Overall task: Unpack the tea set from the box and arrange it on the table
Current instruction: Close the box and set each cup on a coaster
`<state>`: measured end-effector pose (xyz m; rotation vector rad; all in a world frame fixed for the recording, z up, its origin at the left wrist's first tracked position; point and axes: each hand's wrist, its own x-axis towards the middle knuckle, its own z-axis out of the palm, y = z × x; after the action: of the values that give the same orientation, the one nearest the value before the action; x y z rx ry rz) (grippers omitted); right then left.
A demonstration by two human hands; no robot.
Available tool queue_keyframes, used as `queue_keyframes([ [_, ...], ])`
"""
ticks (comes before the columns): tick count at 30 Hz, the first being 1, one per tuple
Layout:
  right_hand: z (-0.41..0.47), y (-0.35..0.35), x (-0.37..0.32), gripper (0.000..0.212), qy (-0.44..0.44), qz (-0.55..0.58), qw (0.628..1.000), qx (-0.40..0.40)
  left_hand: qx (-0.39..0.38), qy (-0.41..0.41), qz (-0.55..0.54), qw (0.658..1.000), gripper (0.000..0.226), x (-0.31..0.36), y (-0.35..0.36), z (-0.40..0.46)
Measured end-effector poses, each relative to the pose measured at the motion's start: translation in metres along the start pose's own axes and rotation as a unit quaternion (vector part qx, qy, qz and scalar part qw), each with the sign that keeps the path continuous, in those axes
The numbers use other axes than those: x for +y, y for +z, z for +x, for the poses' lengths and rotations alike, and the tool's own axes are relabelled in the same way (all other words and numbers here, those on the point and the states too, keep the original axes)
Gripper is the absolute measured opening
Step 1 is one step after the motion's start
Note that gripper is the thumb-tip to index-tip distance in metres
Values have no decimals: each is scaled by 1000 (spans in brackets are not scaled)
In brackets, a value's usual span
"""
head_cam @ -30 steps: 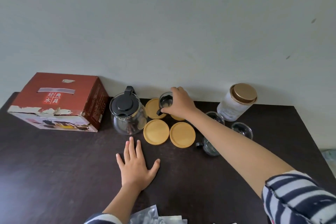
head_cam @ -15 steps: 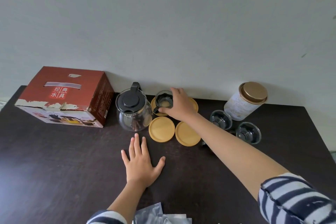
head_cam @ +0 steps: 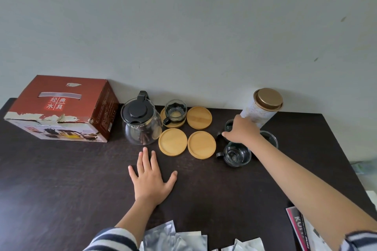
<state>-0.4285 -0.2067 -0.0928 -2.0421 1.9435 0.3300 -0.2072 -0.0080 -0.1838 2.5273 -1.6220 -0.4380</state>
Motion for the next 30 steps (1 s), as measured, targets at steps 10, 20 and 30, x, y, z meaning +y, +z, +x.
queue_keyframes([
  [10,8,-14,-15,83,-59,39,997,-6,10,1,0,1000,100,-1,4,0],
  [20,31,-21,-72,81,-166,36,985,33,11,4,-7,1000,100,-2,4,1],
  [30,41,-12,-85,82,-158,35,987,24,15,5,-9,1000,100,-2,5,1],
])
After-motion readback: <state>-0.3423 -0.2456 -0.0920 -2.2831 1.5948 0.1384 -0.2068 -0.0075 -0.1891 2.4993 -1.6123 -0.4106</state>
